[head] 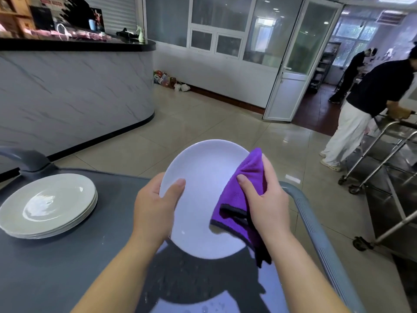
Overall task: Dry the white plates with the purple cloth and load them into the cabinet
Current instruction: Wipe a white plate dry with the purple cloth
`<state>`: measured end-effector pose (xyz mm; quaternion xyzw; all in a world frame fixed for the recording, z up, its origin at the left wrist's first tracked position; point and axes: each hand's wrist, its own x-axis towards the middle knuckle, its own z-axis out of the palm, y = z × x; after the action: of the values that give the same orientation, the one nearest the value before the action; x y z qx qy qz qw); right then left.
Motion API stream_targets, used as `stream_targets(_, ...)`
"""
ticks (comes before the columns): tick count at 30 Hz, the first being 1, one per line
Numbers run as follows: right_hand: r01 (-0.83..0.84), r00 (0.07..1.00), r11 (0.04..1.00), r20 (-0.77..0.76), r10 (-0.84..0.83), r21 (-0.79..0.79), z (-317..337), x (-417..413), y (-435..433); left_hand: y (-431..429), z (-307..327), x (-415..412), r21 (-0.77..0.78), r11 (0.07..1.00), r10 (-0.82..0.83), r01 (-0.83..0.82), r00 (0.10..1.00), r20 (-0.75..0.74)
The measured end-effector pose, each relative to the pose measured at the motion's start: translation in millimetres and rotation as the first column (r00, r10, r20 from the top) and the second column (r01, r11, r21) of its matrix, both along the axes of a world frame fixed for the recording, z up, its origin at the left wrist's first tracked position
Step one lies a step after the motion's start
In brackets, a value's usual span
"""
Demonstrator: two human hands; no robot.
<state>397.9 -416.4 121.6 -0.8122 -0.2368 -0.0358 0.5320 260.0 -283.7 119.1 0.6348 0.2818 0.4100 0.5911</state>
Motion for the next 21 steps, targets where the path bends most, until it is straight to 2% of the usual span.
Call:
stream_targets(3,0.198,0.949,0.934,-0.296,-0.107,0.299,-23.8,-25.3,15.8,-14.2,-1.8,9.6,-0.053,0.994,0.1,-0.093,0.986,0.131)
stream_targets(5,0.224,0.925,0.913,-0.371,-0.089,0.34,-33.9,-34.5,19.0,-19.0,-5.7,13.4,-0.104,0.992,0.092,-0.077,0.984,0.153)
stream_targets(7,0.18,0.954,0.922,-0.291,-0.078,0.342,-29.6,-21.9,13.9,-16.0,-11.0,11.3,-0.148,0.988,-0.02,0.046,0.984,0.175)
stream_targets(10,0.02,0.992,0.973,-0.125,0.009,0.228,-7.8,4.6,-3.8,0.9,-15.8,2.0,-0.203,0.944,-0.217,0.261,0.952,0.216)
stream_targets(12,-0.109,0.994,0.989,-0.02,0.111,0.097,9.7,10.3,-12.0,7.4,-13.0,-0.2,-0.216,0.946,-0.207,0.242,0.963,0.174)
stream_targets(14,-0.168,0.986,0.985,0.017,0.168,0.035,18.9,6.3,-13.8,7.8,-10.1,1.0,-0.214,0.971,-0.083,0.111,0.987,0.134)
stream_targets(16,-0.082,0.997,0.988,-0.002,0.083,0.128,14.6,-6.5,-7.8,2.8,-8.8,3.9,-0.199,0.98,0.053,-0.024,0.989,0.14)
stream_targets(17,0.028,0.999,0.975,-0.05,-0.018,0.22,7.6,-16.7,-2.1,-2.3,-8.0,5.5,-0.186,0.981,0.086,-0.055,0.984,0.159)
stream_targets(19,0.241,0.959,0.9,-0.232,-0.163,0.364,-11.9,-40.2,10.6,-13.6,-8.3,7.4,-0.173,0.98,0.134,-0.102,0.974,0.183)
stream_targets(21,0.296,0.92,0.88,-0.36,-0.157,0.372,-27.0,-55.8,16.6,-21.0,-12.3,8.5,-0.193,0.976,0.132,-0.097,0.974,0.182)
